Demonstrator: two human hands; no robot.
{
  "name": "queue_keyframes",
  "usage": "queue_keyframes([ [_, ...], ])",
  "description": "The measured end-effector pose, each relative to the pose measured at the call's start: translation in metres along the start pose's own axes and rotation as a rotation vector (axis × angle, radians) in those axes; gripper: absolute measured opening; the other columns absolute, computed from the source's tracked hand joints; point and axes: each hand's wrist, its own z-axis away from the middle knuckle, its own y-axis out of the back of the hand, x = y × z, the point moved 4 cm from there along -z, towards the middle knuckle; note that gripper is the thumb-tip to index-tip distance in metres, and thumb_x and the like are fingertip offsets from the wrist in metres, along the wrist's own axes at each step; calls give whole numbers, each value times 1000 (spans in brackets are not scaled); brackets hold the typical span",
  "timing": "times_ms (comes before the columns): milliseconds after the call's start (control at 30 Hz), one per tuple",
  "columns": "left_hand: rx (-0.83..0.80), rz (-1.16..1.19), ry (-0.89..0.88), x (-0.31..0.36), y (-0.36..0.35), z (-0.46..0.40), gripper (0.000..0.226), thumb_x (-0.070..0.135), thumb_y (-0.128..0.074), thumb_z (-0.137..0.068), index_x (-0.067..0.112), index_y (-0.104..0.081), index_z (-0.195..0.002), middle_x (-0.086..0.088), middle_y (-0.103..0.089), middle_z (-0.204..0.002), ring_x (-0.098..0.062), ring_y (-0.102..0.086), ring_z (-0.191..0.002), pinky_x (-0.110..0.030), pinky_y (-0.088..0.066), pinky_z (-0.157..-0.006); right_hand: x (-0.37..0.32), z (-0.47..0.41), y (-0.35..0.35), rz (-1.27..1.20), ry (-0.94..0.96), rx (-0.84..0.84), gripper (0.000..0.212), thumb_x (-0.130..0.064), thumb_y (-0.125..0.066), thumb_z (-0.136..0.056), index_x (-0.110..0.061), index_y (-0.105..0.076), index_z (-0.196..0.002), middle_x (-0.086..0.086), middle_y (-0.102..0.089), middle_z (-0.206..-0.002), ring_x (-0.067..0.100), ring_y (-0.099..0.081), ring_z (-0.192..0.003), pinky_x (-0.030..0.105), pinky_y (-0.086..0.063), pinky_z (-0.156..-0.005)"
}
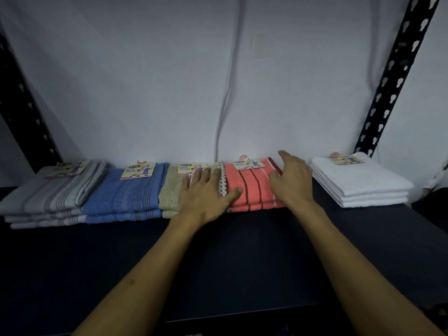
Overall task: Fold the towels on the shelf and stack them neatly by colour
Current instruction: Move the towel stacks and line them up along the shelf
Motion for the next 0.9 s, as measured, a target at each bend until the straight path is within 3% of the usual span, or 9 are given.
queue_keyframes([
  [100,-40,36,-17,-3,1,-1,96,85,-13,-85,26,-15,-161,-1,-12,-169,-22,-4,-157,-51,-2,-126,-32,-25,-14,62,162,-95,45,-28,-47,-101,-11,-53,-142,13,-59,-139,30,-50,-130,42,-31,-112],
  [233,-64,131,-18,-8,3,-1,62,48,-8,-105,23,-13,-162,0,-8,-170,-16,1,-157,-44,1,-127,-44,-32,-65,310,261,-501,57,-55,-24,-104,-30,-33,-154,6,-23,-165,28,-18,-151,59,-10,-119],
  [333,-75,-18,-10,-3,-5,-3,60,41,-9,-107,18,-5,-162,-3,-2,-171,-20,6,-157,-45,3,-127,-33,-25,-89,380,196,-526,64,-61,-8,-101,-35,-16,-158,4,-3,-169,33,1,-154,69,7,-116],
  [500,-86,-75,-4,1,-9,-4,61,41,-9,-107,16,-2,-162,-5,1,-170,-23,8,-156,-47,4,-126,-31,-21,-97,431,195,-558,59,-54,-5,-103,-36,-5,-159,2,4,-169,32,7,-154,70,12,-114],
  [667,-78,-79,1,2,-8,-2,61,41,-9,-107,17,-3,-162,-4,0,-170,-23,7,-157,-47,4,-126,-33,-19,-93,357,162,-591,59,-52,-5,-104,-32,-9,-159,2,-2,-169,30,2,-155,68,10,-116],
  [733,-80,-48,-4,1,-5,0,60,41,-10,-107,18,-5,-162,-3,-2,-171,-21,5,-157,-45,3,-126,-36,-18,-77,172,168,-519,58,-51,-8,-106,-30,-21,-158,1,-17,-167,25,-11,-154,64,4,-119],
  [800,-80,-17,-8,-1,-1,0,59,42,-10,-107,20,-7,-162,0,-3,-170,-18,4,-157,-44,1,-127,-42,-16,-47,-165,162,-369,56,-51,-14,-107,-26,-40,-150,-2,-46,-150,17,-38,-141,50,-15,-121],
  [833,-89,7,-6,-2,2,-1,59,43,-11,-107,21,-9,-162,0,-5,-170,-17,2,-157,-44,0,-126,-42,-15,-30,-331,151,-292,55,-50,-18,-108,-23,-47,-145,-7,-55,-136,10,-47,-128,37,-26,-115],
  [900,-94,74,5,1,8,-1,57,44,-14,-107,23,-23,-159,0,-16,-169,-18,-7,-156,-45,-5,-125,-29,-14,5,-516,106,-117,49,-47,-25,-109,-21,-55,-137,-14,-55,-115,-1,-49,-107,22,-33,-99],
])
